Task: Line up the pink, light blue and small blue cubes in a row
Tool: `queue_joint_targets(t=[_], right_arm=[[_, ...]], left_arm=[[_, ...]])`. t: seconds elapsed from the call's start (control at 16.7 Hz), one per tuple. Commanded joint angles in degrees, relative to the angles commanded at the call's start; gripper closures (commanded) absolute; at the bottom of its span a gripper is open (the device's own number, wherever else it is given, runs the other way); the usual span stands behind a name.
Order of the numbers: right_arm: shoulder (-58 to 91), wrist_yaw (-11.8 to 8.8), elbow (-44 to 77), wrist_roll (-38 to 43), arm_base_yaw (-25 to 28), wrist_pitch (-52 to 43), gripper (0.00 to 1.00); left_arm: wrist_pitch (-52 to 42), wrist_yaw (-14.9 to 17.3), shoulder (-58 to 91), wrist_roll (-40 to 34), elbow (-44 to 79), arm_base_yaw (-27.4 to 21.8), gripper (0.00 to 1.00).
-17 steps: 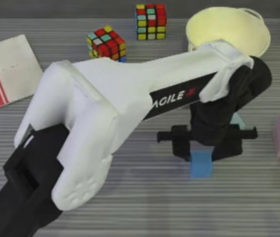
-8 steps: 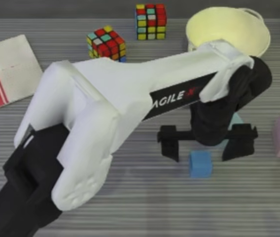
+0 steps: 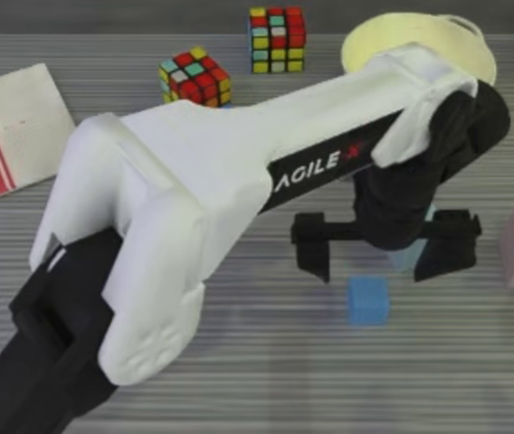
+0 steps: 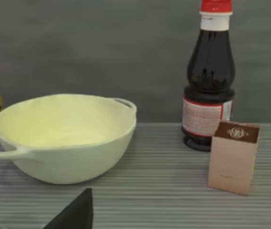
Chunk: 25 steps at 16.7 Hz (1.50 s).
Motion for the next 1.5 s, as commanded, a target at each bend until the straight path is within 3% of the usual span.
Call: queue_joint_targets(t=[0.3,0.78,1.14,1.5], right_arm=[[0.0,0.0,0.0,0.0,0.0,0.0,0.00],[2.8,-0.1,2.8,0.1,0.8,-2.0,0.00],[20.9,-0.2,20.1,0.4,4.8,-13.6,0.00],[54.4,0.0,46.3,0.6,10.4,-31.8,0.00]], left_arm=[[-9.5,0.1,0.0,-0.1,9.8,0.7,0.00],[-7.5,0.0,-3.3,0.4,6.8,2.0,0.00],[5.5,-0.5,-25.7,4.1,-14.4,12.1,0.00],[25.6,-0.8,-63.9,14.1,-50.7,26.7,0.00]])
